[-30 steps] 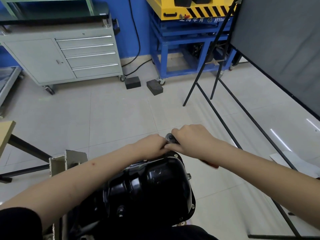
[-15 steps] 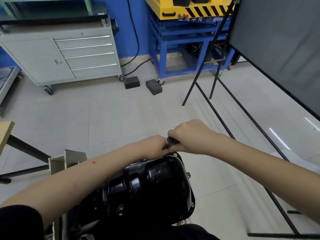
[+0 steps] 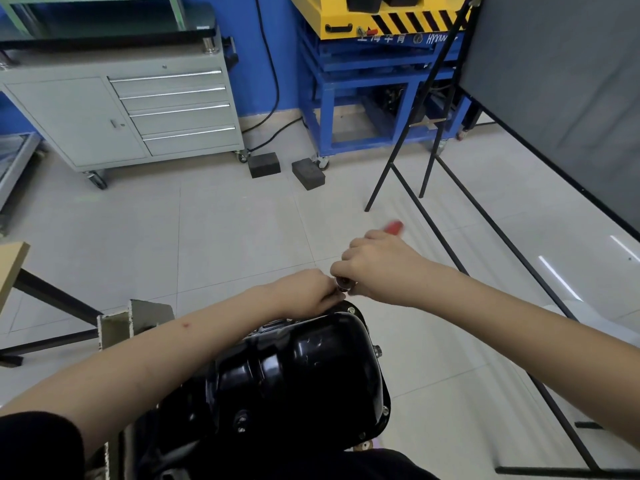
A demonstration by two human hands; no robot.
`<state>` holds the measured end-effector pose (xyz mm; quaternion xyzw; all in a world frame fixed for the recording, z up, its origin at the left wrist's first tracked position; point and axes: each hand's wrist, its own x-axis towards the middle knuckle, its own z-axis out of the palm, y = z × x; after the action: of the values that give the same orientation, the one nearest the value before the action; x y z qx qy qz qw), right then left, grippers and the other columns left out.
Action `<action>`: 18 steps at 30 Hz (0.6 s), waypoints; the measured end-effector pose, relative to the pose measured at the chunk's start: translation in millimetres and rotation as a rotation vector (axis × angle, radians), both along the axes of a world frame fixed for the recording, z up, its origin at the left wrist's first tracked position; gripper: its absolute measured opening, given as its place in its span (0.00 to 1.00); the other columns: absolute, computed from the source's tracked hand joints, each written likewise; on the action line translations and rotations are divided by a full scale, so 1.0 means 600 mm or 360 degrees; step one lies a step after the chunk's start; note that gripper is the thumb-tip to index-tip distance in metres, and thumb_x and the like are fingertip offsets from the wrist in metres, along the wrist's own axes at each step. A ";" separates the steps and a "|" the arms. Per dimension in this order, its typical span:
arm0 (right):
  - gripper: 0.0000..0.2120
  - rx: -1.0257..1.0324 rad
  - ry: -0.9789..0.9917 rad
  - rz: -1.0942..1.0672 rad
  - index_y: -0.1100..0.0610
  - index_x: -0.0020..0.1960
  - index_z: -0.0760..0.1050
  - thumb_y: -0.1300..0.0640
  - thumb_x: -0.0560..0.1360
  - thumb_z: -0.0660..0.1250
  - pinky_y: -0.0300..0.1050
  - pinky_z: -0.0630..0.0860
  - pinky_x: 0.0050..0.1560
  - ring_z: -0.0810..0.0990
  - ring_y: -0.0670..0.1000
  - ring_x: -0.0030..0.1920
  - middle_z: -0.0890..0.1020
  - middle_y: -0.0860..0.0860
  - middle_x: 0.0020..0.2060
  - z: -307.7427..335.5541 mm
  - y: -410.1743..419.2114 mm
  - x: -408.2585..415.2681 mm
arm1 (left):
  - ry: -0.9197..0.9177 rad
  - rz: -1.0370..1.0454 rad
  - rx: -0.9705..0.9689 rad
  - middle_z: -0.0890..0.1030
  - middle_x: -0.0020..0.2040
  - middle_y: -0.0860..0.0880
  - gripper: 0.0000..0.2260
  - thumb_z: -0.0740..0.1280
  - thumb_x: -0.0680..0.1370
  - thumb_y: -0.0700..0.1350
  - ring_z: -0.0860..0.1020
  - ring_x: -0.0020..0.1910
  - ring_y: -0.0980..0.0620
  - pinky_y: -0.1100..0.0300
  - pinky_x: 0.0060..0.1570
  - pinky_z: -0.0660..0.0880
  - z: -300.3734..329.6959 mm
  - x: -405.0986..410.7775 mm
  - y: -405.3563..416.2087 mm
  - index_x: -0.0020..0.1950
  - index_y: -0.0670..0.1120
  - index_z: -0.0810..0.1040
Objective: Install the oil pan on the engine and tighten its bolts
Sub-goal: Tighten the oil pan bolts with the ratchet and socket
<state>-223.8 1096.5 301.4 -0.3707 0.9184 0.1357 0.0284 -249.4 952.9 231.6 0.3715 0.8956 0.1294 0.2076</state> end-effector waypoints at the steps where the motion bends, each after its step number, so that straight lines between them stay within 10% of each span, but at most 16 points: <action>1: 0.08 0.0007 0.0060 0.0084 0.51 0.56 0.70 0.58 0.77 0.57 0.41 0.62 0.51 0.72 0.51 0.57 0.77 0.47 0.53 0.000 0.002 -0.003 | 0.0009 -0.0010 -0.0006 0.79 0.48 0.36 0.15 0.54 0.81 0.46 0.76 0.46 0.39 0.55 0.44 0.67 0.000 -0.002 0.001 0.51 0.36 0.75; 7: 0.21 -0.0171 -0.0079 -0.0330 0.55 0.50 0.71 0.36 0.74 0.56 0.42 0.61 0.37 0.78 0.56 0.47 0.80 0.53 0.47 -0.014 -0.010 0.013 | -0.0105 0.0011 -0.0012 0.80 0.46 0.37 0.14 0.56 0.80 0.46 0.76 0.44 0.42 0.57 0.42 0.67 0.001 -0.005 -0.010 0.49 0.37 0.75; 14: 0.09 -0.0143 0.0045 0.0053 0.50 0.56 0.71 0.55 0.78 0.58 0.40 0.59 0.50 0.72 0.49 0.58 0.77 0.45 0.53 -0.008 0.009 -0.003 | -0.0055 -0.0007 0.0042 0.79 0.46 0.36 0.16 0.54 0.81 0.45 0.75 0.44 0.39 0.53 0.46 0.69 0.002 0.000 0.002 0.50 0.34 0.75; 18: 0.16 -0.0170 -0.0025 -0.0150 0.53 0.48 0.71 0.40 0.76 0.57 0.42 0.60 0.38 0.77 0.55 0.47 0.80 0.52 0.48 -0.005 -0.003 0.007 | -0.0153 0.0003 0.0046 0.79 0.46 0.36 0.15 0.54 0.81 0.47 0.75 0.44 0.40 0.52 0.47 0.71 0.002 -0.001 -0.009 0.50 0.36 0.74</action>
<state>-219.7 1094.5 298.6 -0.3292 0.9404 0.0821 0.0223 -249.8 947.3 232.7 0.3670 0.8830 0.1601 0.2448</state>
